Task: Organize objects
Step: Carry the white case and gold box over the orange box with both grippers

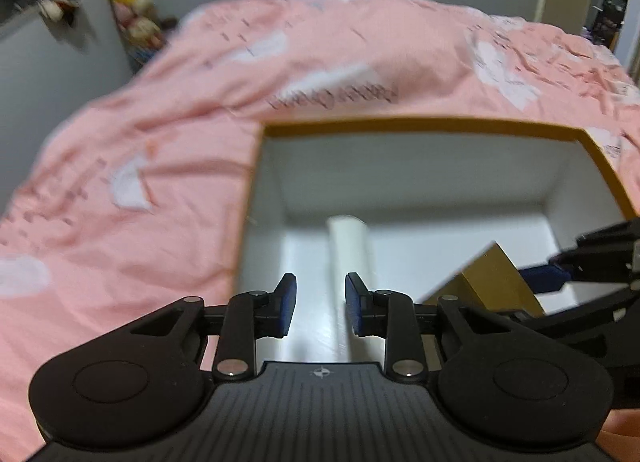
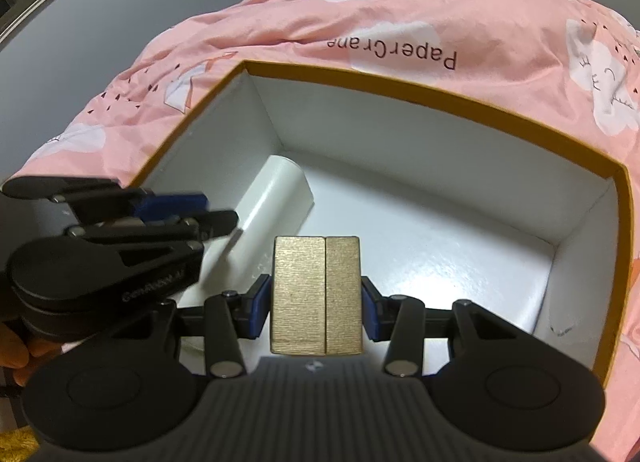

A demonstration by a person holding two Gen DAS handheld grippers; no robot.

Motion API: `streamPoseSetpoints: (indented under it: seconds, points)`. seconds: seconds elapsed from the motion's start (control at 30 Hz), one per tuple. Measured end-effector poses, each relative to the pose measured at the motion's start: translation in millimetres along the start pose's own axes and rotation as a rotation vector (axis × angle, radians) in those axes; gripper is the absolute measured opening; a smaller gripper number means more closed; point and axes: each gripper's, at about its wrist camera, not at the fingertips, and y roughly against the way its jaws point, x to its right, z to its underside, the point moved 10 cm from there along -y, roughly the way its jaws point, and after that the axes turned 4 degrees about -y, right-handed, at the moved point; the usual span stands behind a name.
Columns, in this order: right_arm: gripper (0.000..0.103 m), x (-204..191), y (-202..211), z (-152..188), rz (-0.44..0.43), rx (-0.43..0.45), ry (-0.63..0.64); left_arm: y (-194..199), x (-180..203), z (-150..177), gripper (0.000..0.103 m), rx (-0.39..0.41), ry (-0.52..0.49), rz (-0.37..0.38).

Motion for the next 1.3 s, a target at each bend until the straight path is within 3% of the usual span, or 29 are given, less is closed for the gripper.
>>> streamPoseSetpoints:
  seconds: [0.03,0.23,0.37,0.7,0.8,0.93,1.07,1.3]
  points:
    - [0.047,-3,-1,-1,-0.008,-0.001,0.0,3,-6,-2,0.033,0.01,0.01,-0.014]
    - [0.047,-16,-17,-4,-0.032,-0.02,-0.005,28,-30,-15,0.038,0.105,0.128,0.102]
    - [0.047,-27,-26,-9,-0.059,-0.029,-0.011,38,-52,-16,0.039,0.135,0.201,0.119]
    - [0.047,-60,-31,-23,-0.094,-0.029,0.055,27,-92,0,0.039,0.106,0.381,0.233]
    - [0.047,-62,-41,-21,-0.098,-0.051,0.048,18,-87,7,0.039,0.078,0.404,0.293]
    - [0.047,-71,-45,-22,-0.117,-0.062,0.088,10,-75,12,0.039,0.055,0.377,0.303]
    - [0.047,-72,-43,-27,-0.067,-0.05,0.21,0,-71,16,0.038,0.035,0.376,0.32]
    - [0.047,-62,-46,-62,0.125,0.095,0.622,-10,-70,13,0.021,0.023,0.386,0.303]
